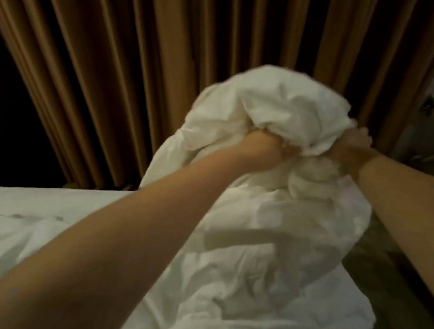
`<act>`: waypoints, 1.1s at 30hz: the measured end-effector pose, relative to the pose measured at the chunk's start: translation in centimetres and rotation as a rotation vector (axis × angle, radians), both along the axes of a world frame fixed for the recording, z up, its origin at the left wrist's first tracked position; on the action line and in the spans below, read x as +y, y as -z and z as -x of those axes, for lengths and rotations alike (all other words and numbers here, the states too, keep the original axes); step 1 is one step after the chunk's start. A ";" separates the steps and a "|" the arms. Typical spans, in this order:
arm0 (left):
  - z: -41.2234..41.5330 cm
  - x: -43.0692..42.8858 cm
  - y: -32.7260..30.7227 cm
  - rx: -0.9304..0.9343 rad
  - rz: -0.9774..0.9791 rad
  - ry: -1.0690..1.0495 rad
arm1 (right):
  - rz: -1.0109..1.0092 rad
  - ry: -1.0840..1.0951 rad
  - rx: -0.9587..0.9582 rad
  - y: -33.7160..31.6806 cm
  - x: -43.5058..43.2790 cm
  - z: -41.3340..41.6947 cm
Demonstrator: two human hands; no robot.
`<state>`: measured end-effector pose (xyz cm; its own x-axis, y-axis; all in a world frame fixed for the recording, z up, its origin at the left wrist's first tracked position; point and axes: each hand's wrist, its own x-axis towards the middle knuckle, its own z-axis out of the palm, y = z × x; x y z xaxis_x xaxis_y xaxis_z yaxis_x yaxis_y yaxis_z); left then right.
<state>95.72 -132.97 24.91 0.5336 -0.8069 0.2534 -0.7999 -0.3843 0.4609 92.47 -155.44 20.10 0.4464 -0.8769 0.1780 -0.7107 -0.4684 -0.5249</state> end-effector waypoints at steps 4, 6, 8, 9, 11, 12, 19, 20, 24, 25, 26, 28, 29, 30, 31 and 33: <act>-1.3 0.3 10.9 0.209 -0.250 -0.020 | -0.161 -0.119 0.452 9.2 -1.2 3.2; -1.6 2.0 16.1 0.283 -0.447 -0.061 | -0.330 -0.234 0.436 12.4 1.5 4.8; -1.1 3.9 19.7 0.359 -0.544 -0.100 | -0.433 -0.316 0.433 15.7 4.0 5.7; -0.7 5.0 21.2 0.371 -0.564 -0.124 | -0.439 -0.343 0.451 17.1 5.2 6.0; 0.7 7.5 23.6 0.361 -0.579 -0.190 | -0.432 -0.397 0.501 20.1 7.4 6.1; 1.6 9.0 24.7 0.354 -0.582 -0.228 | -0.438 -0.428 0.510 21.8 8.7 6.1; 11.9 20.8 31.0 0.375 -0.677 -0.475 | -0.457 -0.608 0.610 27.5 24.0 12.2; 13.4 22.1 31.5 0.366 -0.688 -0.495 | -0.455 -0.619 0.636 28.4 25.7 13.6; 17.5 25.7 31.8 0.356 -0.675 -0.552 | -0.407 -0.645 0.648 30.0 30.8 17.2; 18.2 26.3 31.7 0.352 -0.664 -0.567 | -0.375 -0.661 0.626 30.1 31.9 17.4; 18.8 27.0 31.4 0.345 -0.653 -0.589 | -0.340 -0.685 0.603 29.9 33.1 17.4; 19.5 28.5 30.9 0.335 -0.628 -0.643 | -0.283 -0.735 0.566 29.4 35.5 17.0; 19.8 29.5 30.6 0.335 -0.616 -0.672 | -0.260 -0.764 0.557 29.0 36.7 16.7; 20.0 30.7 30.4 0.335 -0.606 -0.700 | -0.234 -0.792 0.554 28.5 37.9 16.4; 20.0 31.9 30.1 0.333 -0.591 -0.728 | -0.207 -0.818 0.548 28.0 39.1 16.1; 20.1 35.0 29.9 0.325 -0.549 -0.783 | -0.172 -0.860 0.533 27.1 41.4 15.6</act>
